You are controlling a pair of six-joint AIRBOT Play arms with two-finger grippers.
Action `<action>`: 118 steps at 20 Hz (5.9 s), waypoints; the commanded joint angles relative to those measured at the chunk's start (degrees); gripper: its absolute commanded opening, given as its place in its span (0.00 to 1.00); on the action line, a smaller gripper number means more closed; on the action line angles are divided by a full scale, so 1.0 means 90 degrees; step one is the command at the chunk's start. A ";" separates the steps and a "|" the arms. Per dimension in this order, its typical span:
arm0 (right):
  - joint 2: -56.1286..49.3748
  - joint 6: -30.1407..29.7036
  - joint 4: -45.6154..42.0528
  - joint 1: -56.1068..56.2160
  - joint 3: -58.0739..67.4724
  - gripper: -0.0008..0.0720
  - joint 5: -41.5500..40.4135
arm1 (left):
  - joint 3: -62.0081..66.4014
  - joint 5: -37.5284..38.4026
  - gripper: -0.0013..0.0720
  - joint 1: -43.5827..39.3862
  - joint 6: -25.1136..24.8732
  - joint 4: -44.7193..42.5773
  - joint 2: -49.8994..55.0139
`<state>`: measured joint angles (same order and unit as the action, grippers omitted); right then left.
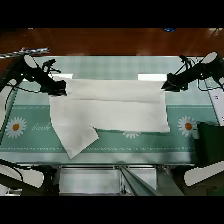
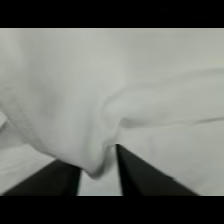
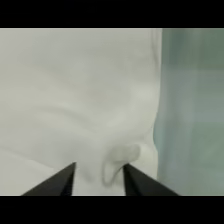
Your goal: Fold the shirts.
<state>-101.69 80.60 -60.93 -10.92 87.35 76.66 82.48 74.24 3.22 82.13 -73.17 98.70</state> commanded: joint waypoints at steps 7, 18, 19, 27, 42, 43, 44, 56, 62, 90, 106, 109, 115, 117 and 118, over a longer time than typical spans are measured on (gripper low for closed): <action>0.1749 0.0206 0.0097 -0.1044 0.0291 0.58 0.0702 | -0.0058 0.2244 0.71 0.1489 0.0063 0.1081 -0.1037; 0.6649 -0.0058 0.0663 -0.1202 -0.5462 0.58 -0.0993 | -0.5690 0.0539 0.71 0.4279 -0.1037 0.2892 -0.4415; 0.6802 -0.0058 0.0736 -0.1202 -0.5591 0.58 -0.0913 | -0.5792 0.0532 0.71 0.4252 -0.0984 0.2463 -0.4374; 0.6904 0.0022 0.1124 -0.1202 -0.5625 0.58 -0.0780 | -0.6411 -0.0007 0.71 0.3869 -0.1120 0.1962 -0.3774; 0.6275 -0.0107 0.0801 -0.3371 -0.7368 0.58 -0.0155 | -0.6324 -0.0639 0.05 0.2455 -0.1120 0.2465 -0.3121; 0.6040 -0.0199 0.0845 -0.3366 -0.7446 0.58 -0.0136 | -0.6324 -0.0619 0.05 0.2455 -0.1120 0.2465 -0.3121; 0.5819 -0.0223 0.0855 -0.3274 -0.7458 0.58 -0.0226 | -0.6324 -0.0597 0.05 0.2455 -0.1122 0.2463 -0.3121; 0.3543 -0.0571 0.2171 -0.1549 -0.6679 0.55 -0.1979 | -0.6314 -0.0593 0.05 0.2458 -0.1175 0.2463 -0.3121; 0.3546 -0.1030 0.1919 -0.1122 -0.5719 0.04 -0.1209 | -0.5163 -0.0012 0.05 0.2526 -0.1175 0.2482 -0.3194; 0.0022 -0.0775 0.3109 -0.0593 -0.1158 0.51 -0.2433 | 0.2152 0.0151 0.19 0.1047 0.0340 0.3060 0.1751; 0.1717 -0.0551 0.2140 -0.2305 -0.2577 0.59 -0.2385 | -0.1513 -0.1477 0.71 0.0843 -0.0602 0.1945 -0.3837; 0.1219 -0.0799 0.2603 -0.2096 -0.2807 0.59 -0.2234 | -0.3169 -0.2467 0.71 0.0119 -0.0602 0.1948 -0.4680; 0.0192 -0.0867 0.3050 -0.1377 -0.2395 0.59 -0.1974 | -0.3466 -0.2465 0.71 -0.0391 -0.0580 0.2093 -0.4352; -0.0080 -0.0840 0.3109 -0.1103 -0.2106 0.59 -0.1865 | -0.3466 -0.2463 0.71 -0.0393 -0.0549 0.2110 -0.4318; -0.0206 -0.0799 0.3109 -0.0967 -0.1982 0.59 -0.1846 | -0.3466 -0.2465 0.71 -0.0393 -0.0549 0.2120 -0.4311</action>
<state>-100.07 73.12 -33.95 -22.76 66.87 58.87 52.21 52.82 0.45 76.97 -54.76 59.77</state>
